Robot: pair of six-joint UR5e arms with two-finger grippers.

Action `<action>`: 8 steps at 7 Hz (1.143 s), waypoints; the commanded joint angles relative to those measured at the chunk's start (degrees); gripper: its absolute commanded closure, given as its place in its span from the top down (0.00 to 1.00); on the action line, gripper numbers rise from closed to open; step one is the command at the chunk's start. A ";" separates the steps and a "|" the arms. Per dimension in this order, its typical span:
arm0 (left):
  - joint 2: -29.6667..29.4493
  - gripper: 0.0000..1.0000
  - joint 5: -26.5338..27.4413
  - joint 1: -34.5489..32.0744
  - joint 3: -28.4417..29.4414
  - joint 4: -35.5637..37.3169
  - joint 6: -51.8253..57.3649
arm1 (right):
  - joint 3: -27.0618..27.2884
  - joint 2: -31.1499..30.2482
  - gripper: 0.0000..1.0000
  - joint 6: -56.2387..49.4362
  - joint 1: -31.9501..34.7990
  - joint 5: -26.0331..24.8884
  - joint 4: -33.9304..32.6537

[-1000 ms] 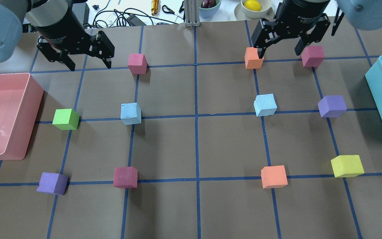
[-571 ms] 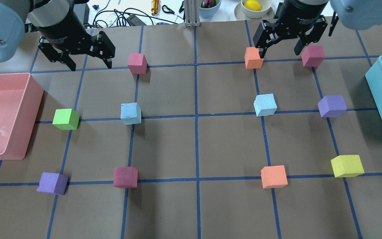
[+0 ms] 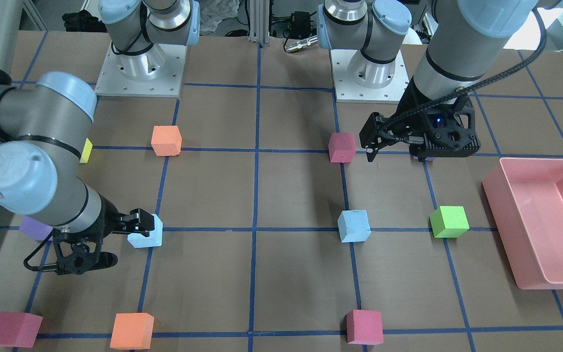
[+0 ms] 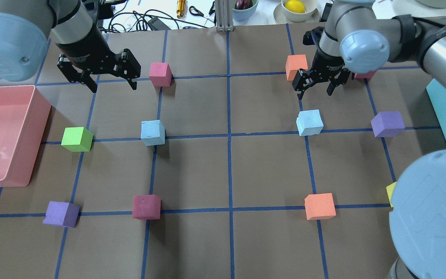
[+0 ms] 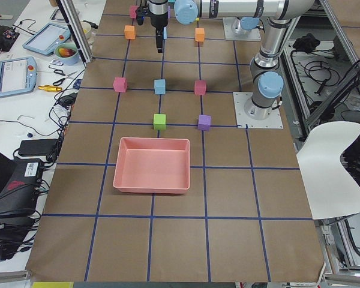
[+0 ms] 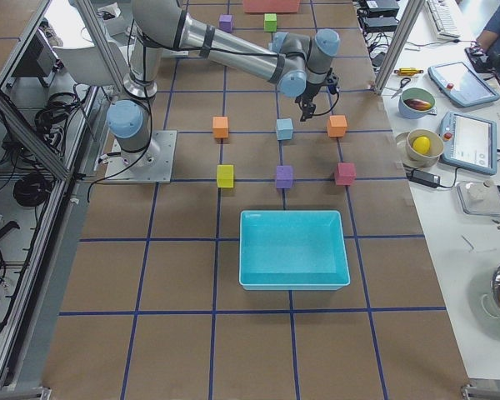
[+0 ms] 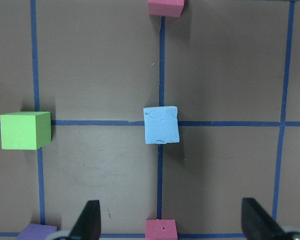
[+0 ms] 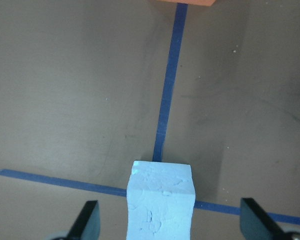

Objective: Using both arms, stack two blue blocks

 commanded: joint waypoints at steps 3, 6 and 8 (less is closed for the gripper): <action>-4.64 1.00 -0.27 -0.05 -13.08 20.11 -1.10 | 10.55 -0.21 0.68 -1.30 -0.01 -3.23 -6.67; -10.44 1.00 -0.36 -0.05 -17.14 26.54 -0.84 | 8.28 -0.47 0.24 3.24 0.51 7.15 -7.45; -13.43 1.00 -0.36 -0.14 -17.59 27.61 -0.93 | -0.13 2.32 0.24 12.80 6.98 13.71 -7.36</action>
